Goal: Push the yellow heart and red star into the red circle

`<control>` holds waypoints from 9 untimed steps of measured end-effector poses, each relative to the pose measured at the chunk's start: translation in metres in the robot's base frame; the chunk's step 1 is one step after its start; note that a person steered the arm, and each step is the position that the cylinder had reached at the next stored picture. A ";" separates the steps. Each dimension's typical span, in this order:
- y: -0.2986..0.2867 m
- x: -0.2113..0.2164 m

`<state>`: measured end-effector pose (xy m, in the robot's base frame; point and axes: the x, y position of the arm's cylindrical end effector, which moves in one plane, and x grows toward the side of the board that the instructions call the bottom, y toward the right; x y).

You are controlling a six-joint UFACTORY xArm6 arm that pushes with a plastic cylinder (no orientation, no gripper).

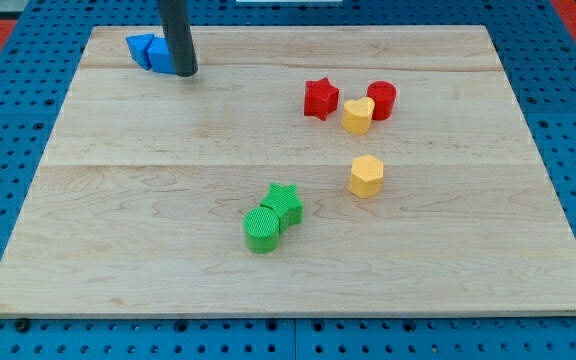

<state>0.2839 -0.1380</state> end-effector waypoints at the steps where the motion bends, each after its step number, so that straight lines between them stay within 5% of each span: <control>1: 0.004 0.002; 3: 0.100 0.068; 9: 0.129 0.069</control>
<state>0.3525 -0.0085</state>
